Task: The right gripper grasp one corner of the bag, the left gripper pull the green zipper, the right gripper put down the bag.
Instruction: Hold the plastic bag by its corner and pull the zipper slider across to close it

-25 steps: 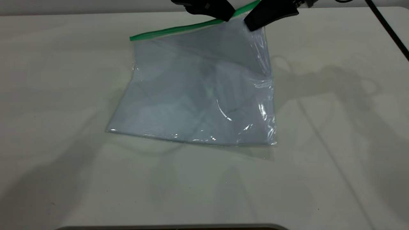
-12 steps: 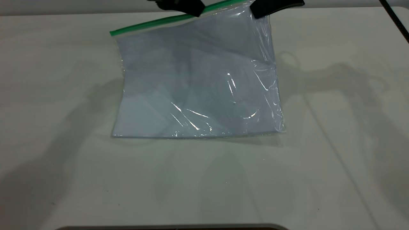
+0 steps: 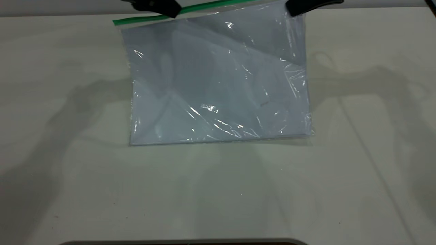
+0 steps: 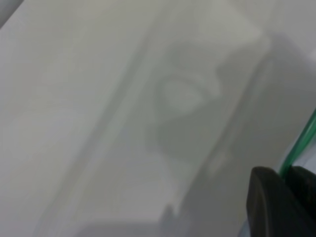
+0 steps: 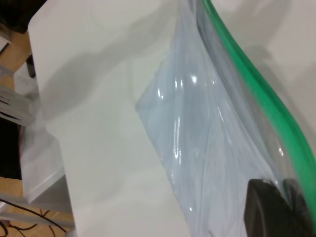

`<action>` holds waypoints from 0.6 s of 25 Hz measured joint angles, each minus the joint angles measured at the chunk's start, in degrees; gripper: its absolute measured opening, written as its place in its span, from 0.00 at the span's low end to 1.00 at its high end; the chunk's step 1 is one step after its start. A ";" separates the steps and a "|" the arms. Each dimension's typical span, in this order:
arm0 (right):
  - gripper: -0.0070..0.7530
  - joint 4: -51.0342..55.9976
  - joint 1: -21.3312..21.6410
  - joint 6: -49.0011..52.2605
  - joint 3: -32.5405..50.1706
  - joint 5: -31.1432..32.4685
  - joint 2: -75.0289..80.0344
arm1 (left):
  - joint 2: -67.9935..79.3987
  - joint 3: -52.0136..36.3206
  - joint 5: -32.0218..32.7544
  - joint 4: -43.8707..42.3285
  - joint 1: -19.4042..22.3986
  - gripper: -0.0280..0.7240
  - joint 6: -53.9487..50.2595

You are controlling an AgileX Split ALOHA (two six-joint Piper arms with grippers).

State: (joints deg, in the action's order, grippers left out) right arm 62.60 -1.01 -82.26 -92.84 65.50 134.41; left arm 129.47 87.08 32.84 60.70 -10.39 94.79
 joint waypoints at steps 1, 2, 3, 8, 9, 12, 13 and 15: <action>0.05 -0.21 0.43 0.00 0.00 0.00 0.00 | 0.05 0.00 -0.11 -0.24 0.51 0.13 0.00; 0.05 -0.28 0.75 0.00 0.00 0.00 0.00 | 0.12 0.00 -0.16 -0.31 1.12 0.13 0.00; 0.05 -0.54 1.12 0.00 -0.04 -0.06 0.00 | 0.14 0.00 -0.44 -0.62 1.80 0.13 0.00; 0.05 -1.02 2.41 0.00 -0.04 -0.22 0.00 | 0.33 0.00 -0.54 -1.21 5.29 0.13 0.00; 0.05 -1.09 2.61 0.00 -0.04 -0.22 0.00 | 0.33 0.00 -0.26 -1.21 5.91 0.13 0.00; 0.05 -1.32 2.79 0.00 -0.04 -0.26 0.00 | 0.33 0.00 0.50 -1.28 6.71 0.14 -0.06; 0.05 -1.43 2.79 0.00 -0.04 -0.26 0.00 | 0.33 0.00 0.73 -1.33 6.71 0.14 -0.06; 0.05 -1.56 2.79 0.00 -0.04 -0.26 0.00 | 0.33 0.00 0.90 -1.33 6.71 0.14 -0.06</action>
State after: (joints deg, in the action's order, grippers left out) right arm 61.04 1.78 -82.26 -92.88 65.23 134.41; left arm 129.80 87.08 33.74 59.37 -3.68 94.73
